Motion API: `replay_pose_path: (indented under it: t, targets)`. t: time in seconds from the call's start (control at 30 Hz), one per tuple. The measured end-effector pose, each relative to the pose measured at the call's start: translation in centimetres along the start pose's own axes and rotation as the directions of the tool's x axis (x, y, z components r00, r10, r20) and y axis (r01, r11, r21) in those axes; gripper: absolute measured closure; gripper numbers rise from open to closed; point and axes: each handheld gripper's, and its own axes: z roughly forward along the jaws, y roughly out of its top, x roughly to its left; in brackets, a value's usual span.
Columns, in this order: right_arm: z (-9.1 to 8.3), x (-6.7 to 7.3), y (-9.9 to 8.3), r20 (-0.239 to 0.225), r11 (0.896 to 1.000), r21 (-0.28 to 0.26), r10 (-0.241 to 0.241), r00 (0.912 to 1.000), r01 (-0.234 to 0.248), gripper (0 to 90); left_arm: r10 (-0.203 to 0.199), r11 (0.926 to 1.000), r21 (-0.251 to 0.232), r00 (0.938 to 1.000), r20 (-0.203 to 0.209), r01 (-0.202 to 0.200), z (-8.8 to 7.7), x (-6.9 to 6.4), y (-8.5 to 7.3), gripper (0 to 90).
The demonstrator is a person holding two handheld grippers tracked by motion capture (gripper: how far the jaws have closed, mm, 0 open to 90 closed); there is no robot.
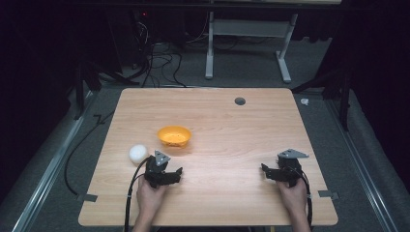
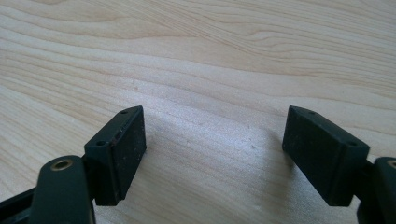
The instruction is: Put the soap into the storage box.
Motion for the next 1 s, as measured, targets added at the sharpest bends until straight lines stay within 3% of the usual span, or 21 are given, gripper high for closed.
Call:
replay_pose_path:
  t: [0.73, 1.0]
  targets:
    - [0.0, 0.0, 0.0, -0.001, 1.0, 0.0, 0.002, 1.0, -0.002, 22.4, -0.011, 0.9999, 0.002, 0.9998, -0.017, 0.011, -0.3, 0.2, -0.1, 19.3]
    - [0.0, 0.0, 0.0, -0.001, 1.0, 0.0, 0.002, 1.0, -0.002, 22.4, -0.044, 0.9984, -0.037, 0.999, 0.004, 0.044, -1.5, 0.5, 0.0, 19.7]
